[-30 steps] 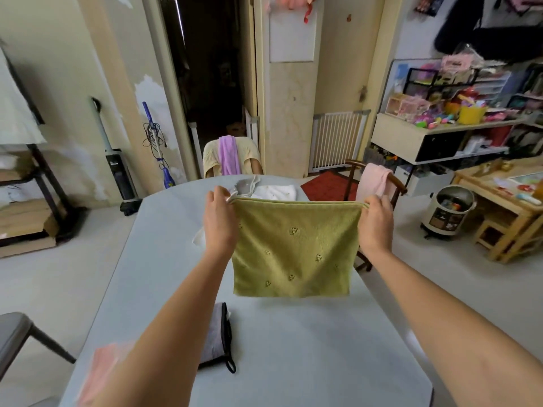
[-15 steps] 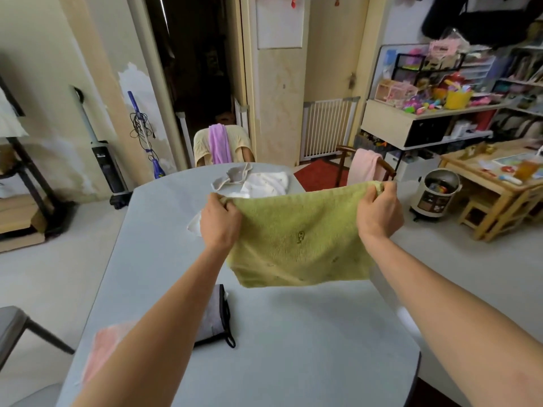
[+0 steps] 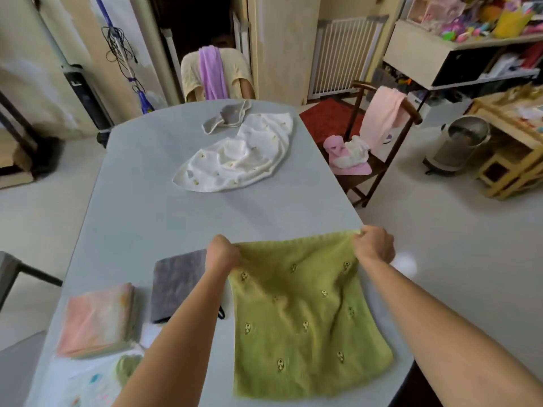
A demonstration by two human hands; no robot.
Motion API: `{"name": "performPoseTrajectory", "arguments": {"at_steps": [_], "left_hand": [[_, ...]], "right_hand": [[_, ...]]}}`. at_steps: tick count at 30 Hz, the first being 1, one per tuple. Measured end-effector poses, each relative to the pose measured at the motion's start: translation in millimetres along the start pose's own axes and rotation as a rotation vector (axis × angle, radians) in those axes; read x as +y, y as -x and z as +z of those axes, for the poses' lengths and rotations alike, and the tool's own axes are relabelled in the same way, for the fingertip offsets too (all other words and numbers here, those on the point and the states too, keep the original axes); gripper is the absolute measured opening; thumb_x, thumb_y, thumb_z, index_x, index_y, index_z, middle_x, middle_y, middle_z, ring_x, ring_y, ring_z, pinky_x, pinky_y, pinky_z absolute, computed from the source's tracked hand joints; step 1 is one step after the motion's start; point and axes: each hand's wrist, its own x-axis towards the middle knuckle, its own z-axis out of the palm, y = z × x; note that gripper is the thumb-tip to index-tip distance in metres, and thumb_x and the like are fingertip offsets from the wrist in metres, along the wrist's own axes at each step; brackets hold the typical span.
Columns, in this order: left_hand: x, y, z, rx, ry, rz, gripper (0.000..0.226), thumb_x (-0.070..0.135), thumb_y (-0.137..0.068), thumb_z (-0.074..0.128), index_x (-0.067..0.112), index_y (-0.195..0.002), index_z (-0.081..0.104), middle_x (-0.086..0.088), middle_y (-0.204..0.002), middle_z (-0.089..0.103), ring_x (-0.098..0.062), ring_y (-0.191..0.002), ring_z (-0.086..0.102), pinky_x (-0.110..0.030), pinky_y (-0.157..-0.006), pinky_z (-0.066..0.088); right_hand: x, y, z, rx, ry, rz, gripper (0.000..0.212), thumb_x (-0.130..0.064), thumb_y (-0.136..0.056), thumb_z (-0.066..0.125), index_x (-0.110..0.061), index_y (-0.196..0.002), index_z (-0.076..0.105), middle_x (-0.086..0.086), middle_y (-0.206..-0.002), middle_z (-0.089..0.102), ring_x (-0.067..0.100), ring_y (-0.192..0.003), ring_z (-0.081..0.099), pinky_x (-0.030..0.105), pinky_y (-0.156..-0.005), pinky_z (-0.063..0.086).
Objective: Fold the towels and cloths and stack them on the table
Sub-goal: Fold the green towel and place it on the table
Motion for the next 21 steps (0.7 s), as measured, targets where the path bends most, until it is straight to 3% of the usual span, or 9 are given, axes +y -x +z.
{"name": "performPoseTrajectory", "arguments": {"at_steps": [2, 5, 8, 10, 13, 15, 18, 19, 21], "left_hand": [[-8.5, -15.0, 15.6, 0.032, 0.02, -0.022, 0.012, -0.001, -0.087, 0.045, 0.002, -0.094, 0.054, -0.014, -0.095, 0.06, -0.028, -0.078, 0.055, -0.032, -0.064, 0.045], [-7.9, -33.8, 36.0, 0.099, 0.063, -0.045, 0.018, -0.002, -0.09, 0.035, 0.008, -0.098, 0.048, -0.01, -0.095, 0.051, -0.026, -0.082, 0.048, -0.034, -0.069, 0.042], [-2.6, -52.6, 56.3, 0.15, 0.112, -0.088, 0.024, -0.007, -0.087, 0.027, 0.008, -0.099, 0.042, -0.011, -0.09, 0.048, -0.029, -0.082, 0.048, -0.037, -0.067, 0.041], [-2.9, -69.5, 66.9, 0.178, 0.117, -0.085, 0.027, -0.01, -0.084, 0.028, 0.007, -0.095, 0.045, -0.014, -0.093, 0.053, -0.029, -0.081, 0.048, -0.038, -0.068, 0.041], [1.3, -99.9, 77.5, 0.197, 0.096, -0.062, 0.031, -0.011, -0.082, 0.032, 0.01, -0.089, 0.055, -0.014, -0.104, 0.056, -0.025, -0.079, 0.047, -0.033, -0.07, 0.037], [9.5, -116.7, 84.1, 0.217, 0.098, -0.072, 0.033, -0.011, -0.085, 0.034, 0.007, -0.096, 0.06, -0.01, -0.112, 0.051, -0.021, -0.081, 0.044, -0.029, -0.074, 0.034], [7.7, -124.8, 102.6, 0.273, -0.039, 0.048, 0.036, -0.007, -0.087, 0.039, 0.0, -0.118, 0.055, -0.014, -0.14, 0.035, -0.03, -0.118, 0.039, -0.029, -0.096, 0.033], [2.5, -122.7, 112.4, 0.281, -0.168, 0.151, 0.042, -0.004, -0.087, 0.044, 0.001, -0.128, 0.049, -0.017, -0.149, 0.026, -0.033, -0.134, 0.028, -0.033, -0.106, 0.028], [-3.7, -112.4, 132.7, 0.233, -0.345, 0.428, 0.059, 0.004, -0.088, 0.055, 0.006, -0.144, 0.037, -0.015, -0.158, 0.015, -0.032, -0.146, 0.01, -0.04, -0.117, 0.017]], "right_hand": [[5.8, -11.0, 22.2, -0.013, -0.016, 0.013, 0.015, -0.004, -0.085, 0.055, -0.006, -0.071, 0.062, 0.018, -0.085, 0.06, 0.034, -0.076, 0.051, 0.029, -0.064, 0.038], [12.5, -32.8, 53.9, -0.029, -0.045, -0.016, 0.035, 0.007, -0.083, 0.047, -0.011, -0.055, 0.034, 0.016, -0.076, 0.043, 0.026, -0.07, 0.038, 0.031, -0.056, 0.027], [16.5, -60.7, 84.4, -0.053, -0.071, -0.038, 0.021, 0.008, -0.085, 0.045, -0.003, -0.077, 0.06, 0.021, -0.088, 0.063, 0.032, -0.079, 0.056, 0.031, -0.063, 0.038], [15.9, -76.9, 103.5, -0.075, -0.09, -0.035, 0.016, 0.005, -0.087, 0.047, 0.002, -0.093, 0.062, 0.02, -0.096, 0.065, 0.034, -0.091, 0.06, 0.033, -0.072, 0.044], [6.4, -104.8, 129.0, -0.112, -0.093, -0.057, 0.014, 0.004, -0.088, 0.049, 0.002, -0.095, 0.061, 0.021, -0.097, 0.065, 0.034, -0.093, 0.061, 0.033, -0.075, 0.045], [-2.9, -122.1, 144.1, -0.114, -0.084, -0.082, 0.015, 0.005, -0.087, 0.05, 0.003, -0.097, 0.061, 0.023, -0.103, 0.061, 0.036, -0.097, 0.059, 0.035, -0.08, 0.044], [-13.3, -118.3, 159.6, -0.081, -0.067, -0.15, 0.023, 0.005, -0.085, 0.053, 0.001, -0.107, 0.055, 0.021, -0.119, 0.05, 0.037, -0.103, 0.054, 0.037, -0.087, 0.039], [-12.9, -110.0, 165.9, -0.058, -0.026, -0.227, 0.031, 0.003, -0.083, 0.058, -0.002, -0.113, 0.053, 0.02, -0.125, 0.047, 0.036, -0.107, 0.052, 0.038, -0.09, 0.039], [-8.8, -89.2, 176.9, -0.051, 0.146, -0.494, 0.045, -0.012, -0.082, 0.063, -0.007, -0.125, 0.049, 0.015, -0.139, 0.043, 0.034, -0.12, 0.047, 0.042, -0.095, 0.037]]}}
